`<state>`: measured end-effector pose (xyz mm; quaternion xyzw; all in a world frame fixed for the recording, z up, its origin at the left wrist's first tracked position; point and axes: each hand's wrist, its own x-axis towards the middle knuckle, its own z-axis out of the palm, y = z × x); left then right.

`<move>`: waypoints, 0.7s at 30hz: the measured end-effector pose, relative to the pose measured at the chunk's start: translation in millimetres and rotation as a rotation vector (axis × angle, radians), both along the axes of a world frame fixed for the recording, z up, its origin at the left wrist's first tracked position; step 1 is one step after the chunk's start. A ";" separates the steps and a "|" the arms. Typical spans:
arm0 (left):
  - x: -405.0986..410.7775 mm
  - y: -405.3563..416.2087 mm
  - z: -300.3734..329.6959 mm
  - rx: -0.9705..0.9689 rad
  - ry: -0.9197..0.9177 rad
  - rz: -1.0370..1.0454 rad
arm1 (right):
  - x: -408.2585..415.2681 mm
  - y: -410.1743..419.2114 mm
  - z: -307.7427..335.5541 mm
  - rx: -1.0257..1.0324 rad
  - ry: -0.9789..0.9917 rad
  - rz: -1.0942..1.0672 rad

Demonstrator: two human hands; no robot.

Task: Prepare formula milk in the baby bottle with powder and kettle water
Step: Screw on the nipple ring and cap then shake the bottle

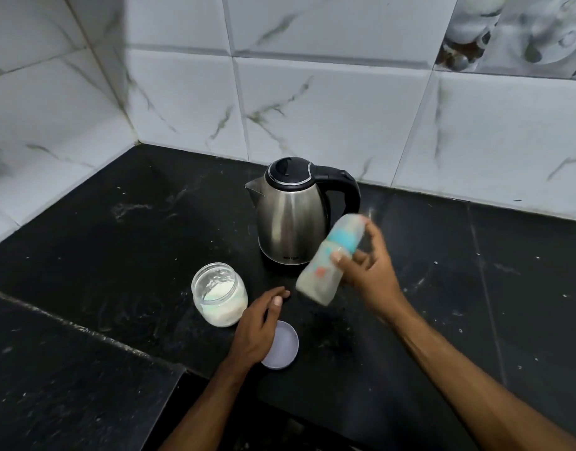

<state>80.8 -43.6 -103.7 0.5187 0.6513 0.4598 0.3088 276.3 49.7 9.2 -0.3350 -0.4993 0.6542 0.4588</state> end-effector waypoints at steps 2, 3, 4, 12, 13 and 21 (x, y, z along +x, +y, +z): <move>-0.9 -0.1 -0.2 -0.021 0.008 0.002 | 0.0 -10.8 -6.1 0.075 -0.155 0.201; -1.0 -0.2 -0.2 -0.020 0.010 0.005 | 0.3 -9.8 -6.1 0.101 -0.158 0.215; -1.0 -0.5 -0.4 -0.014 0.010 0.006 | -0.5 -6.8 -1.7 0.103 -0.117 0.160; -1.3 -0.7 -1.5 -0.006 0.016 0.007 | -1.5 -13.1 -7.5 0.033 -0.113 0.148; -1.9 -0.3 -1.5 -0.008 0.019 0.003 | -0.2 -15.0 -9.7 0.062 -0.164 0.215; -0.3 0.0 -1.6 -0.002 0.007 0.006 | -0.8 -5.6 -5.7 -0.050 0.008 -0.032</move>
